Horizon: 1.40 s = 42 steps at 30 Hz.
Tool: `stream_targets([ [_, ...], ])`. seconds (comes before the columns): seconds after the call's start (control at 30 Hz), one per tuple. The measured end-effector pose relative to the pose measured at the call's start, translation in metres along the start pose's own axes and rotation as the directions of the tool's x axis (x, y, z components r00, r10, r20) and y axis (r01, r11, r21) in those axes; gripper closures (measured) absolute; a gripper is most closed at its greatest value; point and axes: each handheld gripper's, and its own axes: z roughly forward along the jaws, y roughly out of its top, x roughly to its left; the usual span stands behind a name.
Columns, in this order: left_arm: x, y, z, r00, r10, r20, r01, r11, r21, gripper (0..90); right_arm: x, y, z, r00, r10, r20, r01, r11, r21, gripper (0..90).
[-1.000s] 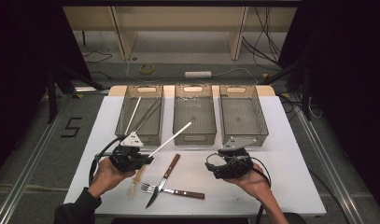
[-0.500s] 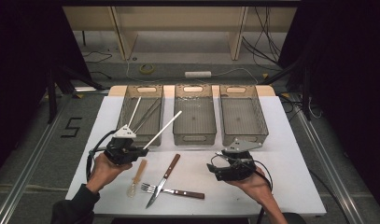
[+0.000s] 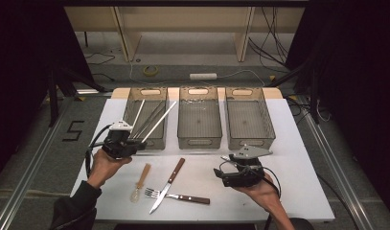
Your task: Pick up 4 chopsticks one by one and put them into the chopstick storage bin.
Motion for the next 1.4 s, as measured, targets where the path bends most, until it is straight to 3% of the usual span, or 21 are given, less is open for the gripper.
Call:
stream_targets([
  [0.4,0.025,0.014,0.002,0.9966,-0.068,-0.046,0.067,0.9975,-0.020,84.9,0.001,-0.003,0.000,1.0000,-0.006,-0.004,0.006,1.000,0.011,25.4],
  [0.73,0.044,0.026,0.012,0.9925,-0.093,-0.079,0.094,0.9956,0.000,84.9,0.001,-0.004,0.002,0.9999,-0.007,-0.009,0.007,1.000,0.020,25.9],
  [1.07,0.070,0.041,0.029,0.9813,-0.148,-0.123,0.152,0.9880,0.027,84.9,0.001,-0.004,0.002,0.9999,-0.005,-0.009,0.005,1.000,0.021,26.1],
  [1.4,0.086,0.050,0.048,0.9707,-0.169,-0.171,0.185,0.9788,0.087,84.7,0.001,-0.004,0.002,0.9999,-0.005,-0.011,0.005,1.000,0.021,26.2],
])
